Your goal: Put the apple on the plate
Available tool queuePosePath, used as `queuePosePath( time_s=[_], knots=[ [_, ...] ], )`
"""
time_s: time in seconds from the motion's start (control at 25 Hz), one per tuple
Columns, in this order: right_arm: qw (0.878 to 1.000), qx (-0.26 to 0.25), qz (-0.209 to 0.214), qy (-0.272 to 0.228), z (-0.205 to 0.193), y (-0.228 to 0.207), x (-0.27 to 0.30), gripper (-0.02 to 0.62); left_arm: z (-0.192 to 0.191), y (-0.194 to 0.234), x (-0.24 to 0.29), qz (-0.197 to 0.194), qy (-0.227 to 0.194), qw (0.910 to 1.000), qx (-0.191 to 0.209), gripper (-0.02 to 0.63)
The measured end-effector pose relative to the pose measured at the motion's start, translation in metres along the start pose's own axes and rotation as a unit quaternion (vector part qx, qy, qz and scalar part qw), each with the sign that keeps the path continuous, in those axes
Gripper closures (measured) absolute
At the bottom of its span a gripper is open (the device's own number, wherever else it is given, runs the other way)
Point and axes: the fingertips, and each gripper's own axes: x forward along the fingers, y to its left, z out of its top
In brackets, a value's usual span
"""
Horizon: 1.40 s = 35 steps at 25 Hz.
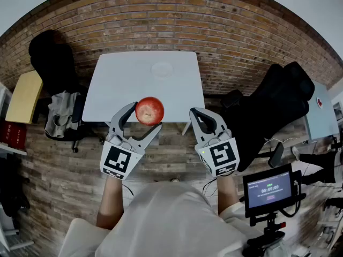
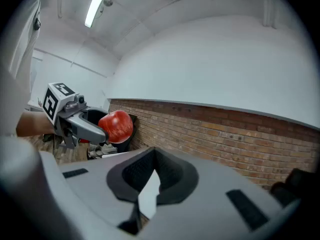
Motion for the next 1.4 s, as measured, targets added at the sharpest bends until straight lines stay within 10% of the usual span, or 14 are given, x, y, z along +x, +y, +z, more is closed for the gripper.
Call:
queuePosePath(
  time_s=[1.4],
  knots=[
    [0.997, 0.041, 0.067, -0.024, -0.032, -0.046, -0.036, 0.594, 0.005, -0.054, 0.044, 0.031, 0.005, 0.9994, -0.017, 0.242]
  ],
)
